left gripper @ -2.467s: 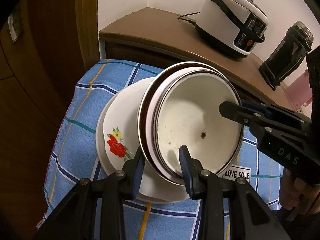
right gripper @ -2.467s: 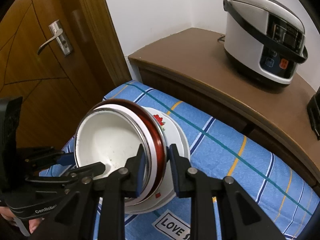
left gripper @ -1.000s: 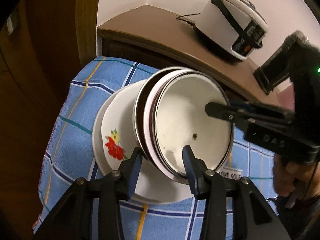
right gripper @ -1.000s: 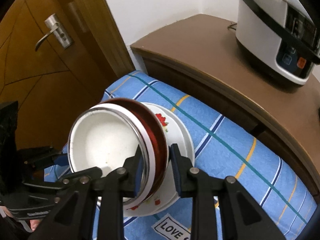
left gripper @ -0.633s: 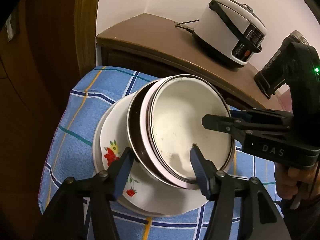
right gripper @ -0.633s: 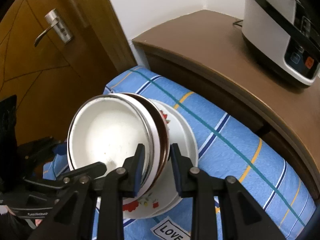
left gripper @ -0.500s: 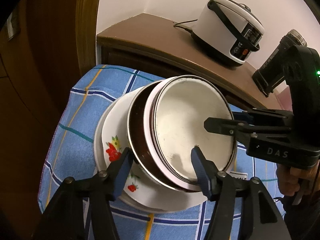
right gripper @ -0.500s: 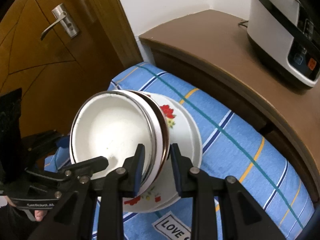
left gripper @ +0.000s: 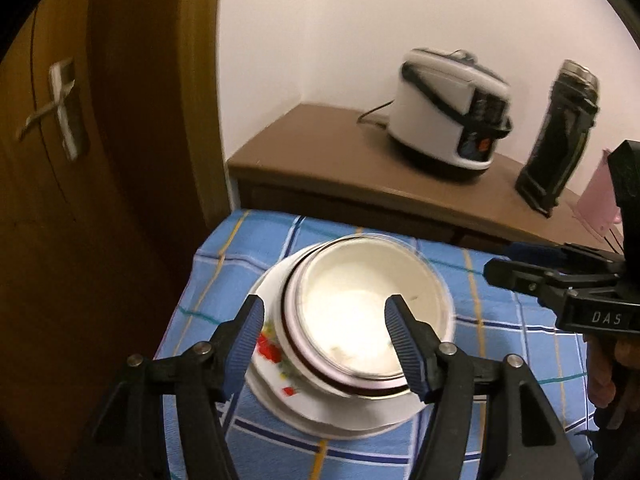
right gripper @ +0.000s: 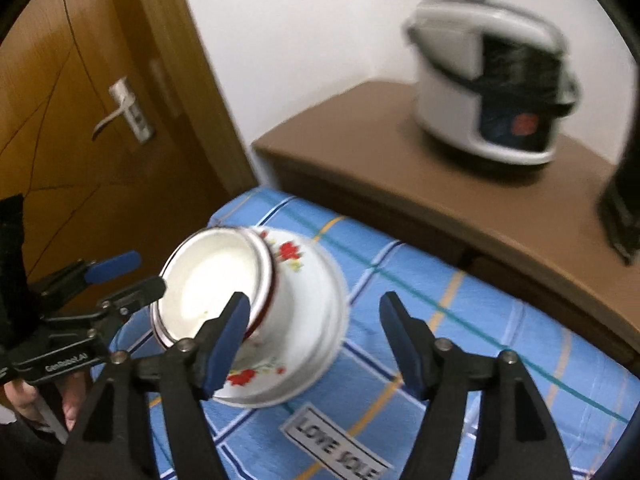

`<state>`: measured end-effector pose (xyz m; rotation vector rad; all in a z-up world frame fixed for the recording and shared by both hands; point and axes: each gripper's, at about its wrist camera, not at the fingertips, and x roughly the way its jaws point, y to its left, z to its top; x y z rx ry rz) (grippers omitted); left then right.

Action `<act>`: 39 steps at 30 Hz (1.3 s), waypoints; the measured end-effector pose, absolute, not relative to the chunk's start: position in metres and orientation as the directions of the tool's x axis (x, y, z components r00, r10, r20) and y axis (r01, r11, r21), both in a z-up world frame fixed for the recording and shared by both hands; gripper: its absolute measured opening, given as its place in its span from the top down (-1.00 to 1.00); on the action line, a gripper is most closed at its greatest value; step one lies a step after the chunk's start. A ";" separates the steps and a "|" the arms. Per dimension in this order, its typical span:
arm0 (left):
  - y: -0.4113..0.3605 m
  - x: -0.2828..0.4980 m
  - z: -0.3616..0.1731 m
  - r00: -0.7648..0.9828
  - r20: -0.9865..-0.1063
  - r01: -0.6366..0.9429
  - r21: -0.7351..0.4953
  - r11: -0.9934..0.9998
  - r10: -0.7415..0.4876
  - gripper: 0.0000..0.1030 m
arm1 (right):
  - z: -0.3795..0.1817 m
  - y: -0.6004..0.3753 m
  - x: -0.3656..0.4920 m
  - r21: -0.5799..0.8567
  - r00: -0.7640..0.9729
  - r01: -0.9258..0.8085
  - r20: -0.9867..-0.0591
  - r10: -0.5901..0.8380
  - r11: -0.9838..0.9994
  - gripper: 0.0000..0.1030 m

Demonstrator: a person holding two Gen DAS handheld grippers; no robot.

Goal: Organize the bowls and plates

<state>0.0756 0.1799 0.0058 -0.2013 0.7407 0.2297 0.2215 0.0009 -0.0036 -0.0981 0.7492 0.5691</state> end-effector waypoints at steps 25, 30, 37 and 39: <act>0.084 0.077 0.049 0.818 -0.570 -0.145 -0.075 0.987 0.077 -0.38 | 0.048 -0.103 0.126 0.042 0.877 -0.281 -0.394 0.274 0.959 -0.62; 0.080 0.077 0.051 0.822 -0.565 -0.140 -0.078 0.987 0.072 -0.38 | 0.050 -0.101 0.120 0.031 0.885 -0.284 -0.377 0.275 0.958 -0.66; 0.078 0.077 0.053 0.824 -0.563 -0.136 -0.079 0.988 0.068 -0.38 | 0.049 -0.102 0.120 0.036 0.885 -0.285 -0.374 0.277 0.958 -0.69; 0.078 0.077 0.053 0.824 -0.562 -0.136 -0.078 0.988 0.069 -0.38 | 0.048 -0.102 0.120 0.037 0.884 -0.286 -0.376 0.278 0.958 -0.69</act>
